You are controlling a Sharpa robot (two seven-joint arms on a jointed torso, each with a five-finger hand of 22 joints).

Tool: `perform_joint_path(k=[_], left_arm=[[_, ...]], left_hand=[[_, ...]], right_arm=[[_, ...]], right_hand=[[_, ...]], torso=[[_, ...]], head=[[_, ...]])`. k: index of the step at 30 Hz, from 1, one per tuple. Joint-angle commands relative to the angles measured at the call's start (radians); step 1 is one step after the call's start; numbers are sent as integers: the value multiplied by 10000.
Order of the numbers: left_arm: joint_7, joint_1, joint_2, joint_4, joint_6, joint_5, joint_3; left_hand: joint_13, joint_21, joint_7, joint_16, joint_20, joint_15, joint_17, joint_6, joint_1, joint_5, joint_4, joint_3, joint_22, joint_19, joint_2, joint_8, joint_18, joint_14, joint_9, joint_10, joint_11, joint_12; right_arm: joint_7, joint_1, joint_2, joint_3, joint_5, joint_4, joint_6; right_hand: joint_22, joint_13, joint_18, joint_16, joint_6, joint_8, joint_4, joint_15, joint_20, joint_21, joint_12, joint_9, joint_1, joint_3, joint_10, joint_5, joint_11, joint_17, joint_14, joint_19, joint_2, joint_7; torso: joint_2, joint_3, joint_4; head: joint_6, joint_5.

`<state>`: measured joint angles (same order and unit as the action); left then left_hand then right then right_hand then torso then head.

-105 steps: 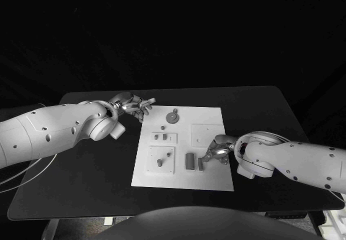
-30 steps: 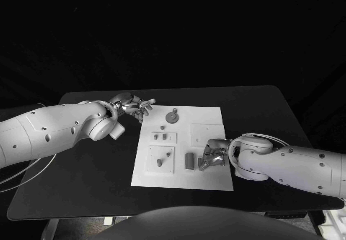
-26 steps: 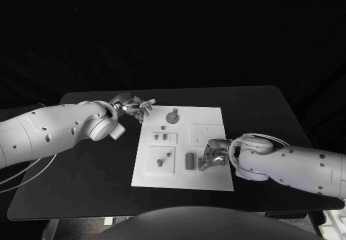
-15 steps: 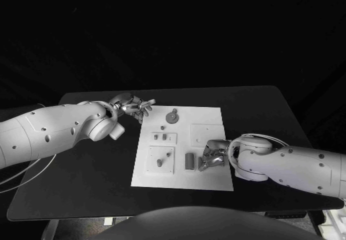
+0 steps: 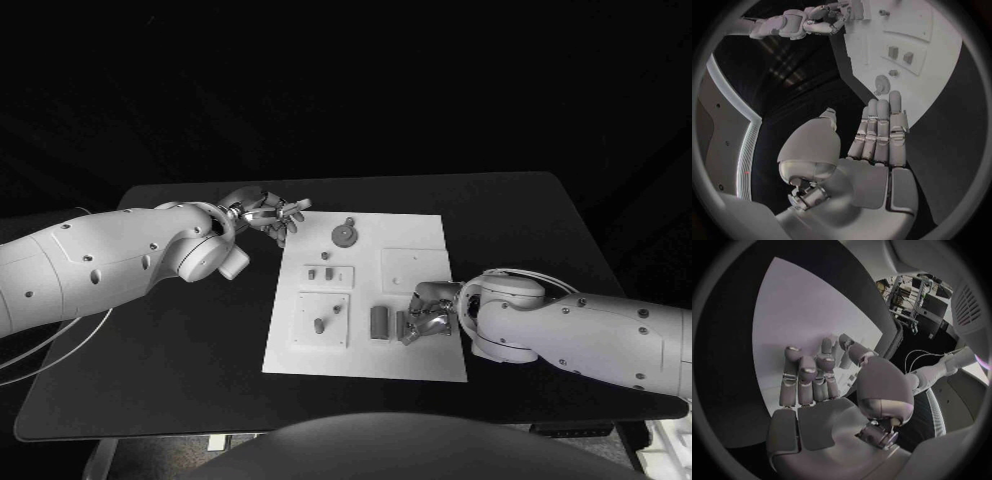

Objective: Assemble the parts on the task board

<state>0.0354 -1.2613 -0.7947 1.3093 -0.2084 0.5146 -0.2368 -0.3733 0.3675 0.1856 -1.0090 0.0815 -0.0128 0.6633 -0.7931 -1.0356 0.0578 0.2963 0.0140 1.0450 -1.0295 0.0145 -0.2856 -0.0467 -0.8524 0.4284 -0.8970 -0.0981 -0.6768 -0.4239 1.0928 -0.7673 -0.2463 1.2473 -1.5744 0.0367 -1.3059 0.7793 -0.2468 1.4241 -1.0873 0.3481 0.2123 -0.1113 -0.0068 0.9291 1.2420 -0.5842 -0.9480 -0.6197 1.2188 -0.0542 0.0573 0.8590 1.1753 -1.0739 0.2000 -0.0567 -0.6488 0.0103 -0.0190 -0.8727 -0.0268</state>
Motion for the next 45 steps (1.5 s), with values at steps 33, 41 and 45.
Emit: perform_joint_path(k=[33, 41, 45], left_arm=[[-3, -7, -8, 16, 176, 40, 7], [1, -7, -19, 22, 178, 40, 7], [-9, -7, -26, 23, 181, 40, 7]], left_hand=[[20, -55, 67, -24, 59, 8, 15, 23, 37, -49, 8, -26, 20, 28, -22, -47, -417, 51, -16, 83, 14, -51], [21, -56, 67, -24, 59, 8, 15, 24, 37, -48, 7, -28, 21, 28, -15, -48, -418, 50, -16, 83, 14, -52], [21, -56, 67, -24, 59, 8, 15, 24, 36, -48, 7, -29, 22, 27, -12, -48, -418, 50, -16, 83, 14, -52]], right_arm=[[1166, 24, -398, 90, -69, 53, 2099], [2364, 23, -491, 86, 284, -71, 2760], [2541, 22, -515, 84, 585, -81, 2774]], right_hand=[[3, 30, -150, 37, 726, -420, 210, -74, -79, 16, -84, 77, -479, -77, 147, 28, -315, -20, 154, -115, -177, -296], [-21, 48, -150, 87, 1271, -713, 695, 66, -34, 39, -39, 181, -930, -106, 147, 13, -542, 29, 137, -111, -350, -530], [-42, 54, -150, 109, 1348, -766, 782, 116, -22, 47, -19, 225, -1236, -144, 129, -26, -592, 59, 108, -76, -472, -580]], torso=[[-6, 3, 1], [-1, 4, -6], [-6, 5, 0]], head=[[1, -14], [1, -26], [1, -15]])
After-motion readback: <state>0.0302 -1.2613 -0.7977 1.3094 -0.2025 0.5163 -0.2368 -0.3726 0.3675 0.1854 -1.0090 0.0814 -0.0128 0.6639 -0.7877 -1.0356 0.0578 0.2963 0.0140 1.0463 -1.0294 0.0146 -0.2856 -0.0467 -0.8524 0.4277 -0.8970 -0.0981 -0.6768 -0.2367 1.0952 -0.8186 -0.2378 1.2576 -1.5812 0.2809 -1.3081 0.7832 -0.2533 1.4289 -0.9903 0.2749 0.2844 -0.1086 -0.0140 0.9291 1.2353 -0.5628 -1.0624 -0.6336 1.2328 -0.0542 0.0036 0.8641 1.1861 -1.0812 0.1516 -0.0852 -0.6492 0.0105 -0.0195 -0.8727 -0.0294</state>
